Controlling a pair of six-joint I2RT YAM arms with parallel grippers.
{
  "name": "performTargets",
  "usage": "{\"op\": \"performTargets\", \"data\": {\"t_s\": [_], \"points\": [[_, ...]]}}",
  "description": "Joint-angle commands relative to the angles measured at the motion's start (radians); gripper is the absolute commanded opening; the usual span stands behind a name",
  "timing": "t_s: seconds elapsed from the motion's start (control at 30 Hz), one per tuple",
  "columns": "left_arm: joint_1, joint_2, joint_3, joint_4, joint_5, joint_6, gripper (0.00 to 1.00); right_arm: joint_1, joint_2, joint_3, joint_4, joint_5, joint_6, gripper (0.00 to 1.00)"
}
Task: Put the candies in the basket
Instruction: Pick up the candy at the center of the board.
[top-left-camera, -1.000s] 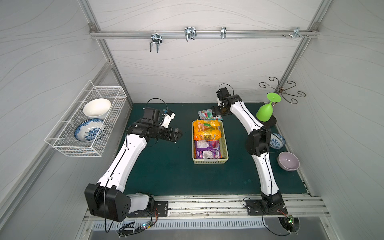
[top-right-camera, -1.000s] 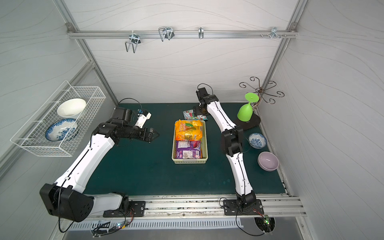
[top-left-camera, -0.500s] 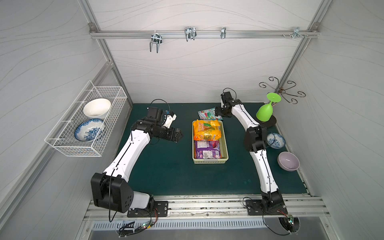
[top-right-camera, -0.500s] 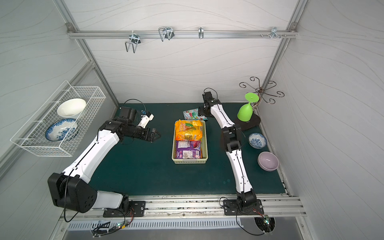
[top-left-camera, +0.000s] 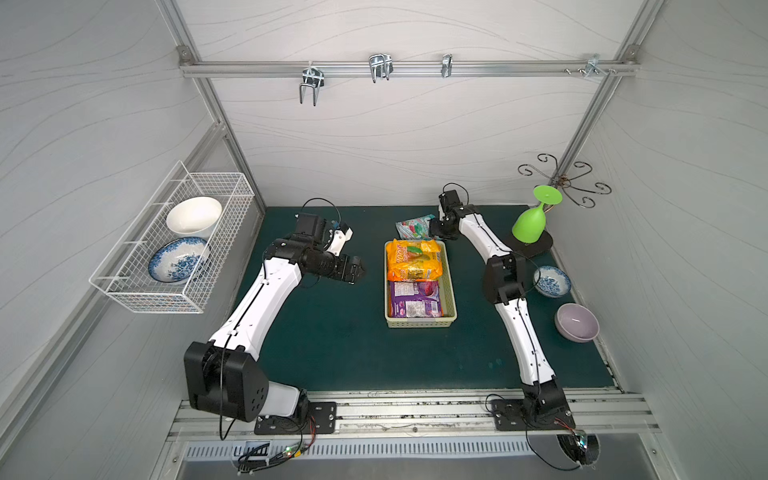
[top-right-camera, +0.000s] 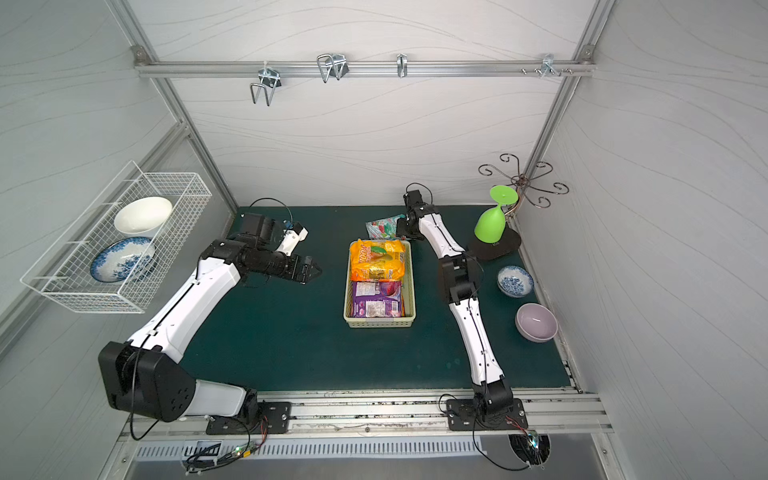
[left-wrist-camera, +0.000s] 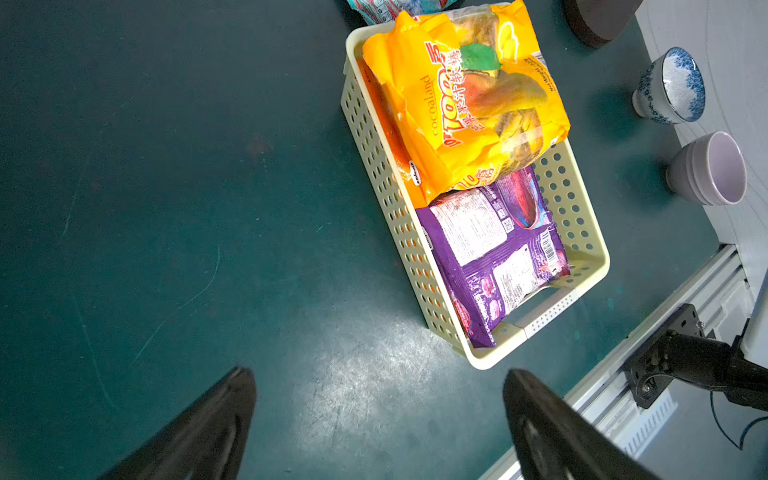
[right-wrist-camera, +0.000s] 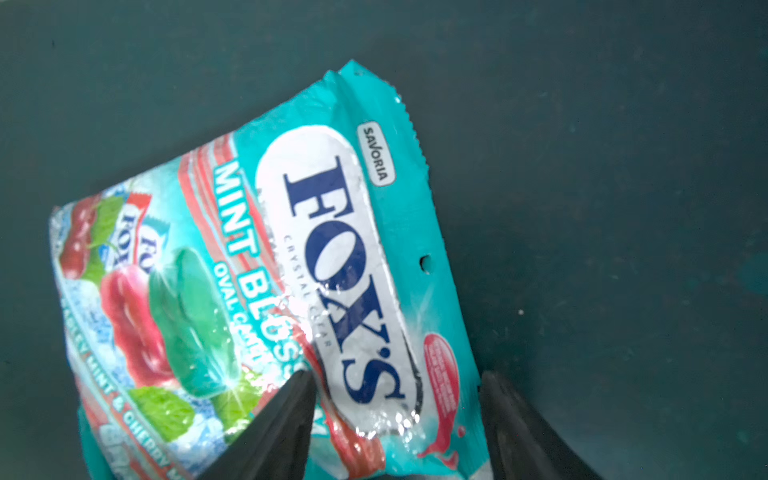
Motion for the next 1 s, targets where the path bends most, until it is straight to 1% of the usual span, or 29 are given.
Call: {"op": "performTargets", "data": {"t_s": [0.0, 0.1, 0.17, 0.2, 0.27, 0.4, 0.53, 0.63, 0.77, 0.87, 0.97], "points": [[0.007, -0.002, 0.041, 0.013, 0.007, 0.01, 0.97, -0.009, 0.019, -0.05, -0.013, 0.01, -0.01, 0.47], [0.007, -0.005, 0.052, 0.003, -0.007, 0.016, 0.97, -0.014, -0.001, -0.057, -0.012, 0.001, -0.015, 0.26], [0.007, -0.006, 0.043, 0.014, -0.014, 0.013, 0.97, -0.015, -0.03, -0.068, -0.018, 0.028, -0.041, 0.12], [0.008, -0.008, 0.042, 0.015, -0.01, 0.013, 0.97, -0.018, -0.054, -0.091, -0.013, 0.049, -0.052, 0.06], [0.007, -0.015, 0.047, 0.006, 0.005, 0.014, 0.97, -0.024, -0.101, -0.135, 0.011, 0.067, -0.062, 0.0], [0.008, -0.024, 0.046, 0.011, -0.012, 0.013, 0.97, -0.038, -0.173, -0.14, -0.014, 0.08, -0.075, 0.0], [0.007, -0.042, 0.048, 0.003, 0.008, 0.013, 0.97, -0.042, -0.285, -0.226, 0.027, 0.093, -0.08, 0.0], [0.007, -0.057, 0.034, 0.014, -0.009, 0.013, 0.97, -0.04, -0.332, -0.223, 0.004, 0.1, -0.083, 0.0], [0.007, -0.08, 0.035, 0.009, 0.01, 0.013, 0.97, -0.038, -0.415, -0.289, 0.018, 0.11, -0.084, 0.0], [0.007, -0.092, 0.03, 0.016, -0.005, 0.013, 0.97, -0.034, -0.458, -0.294, -0.009, 0.117, -0.095, 0.0], [0.008, -0.11, 0.015, 0.025, 0.012, 0.011, 0.97, -0.026, -0.534, -0.362, -0.003, 0.147, -0.109, 0.0]]}}
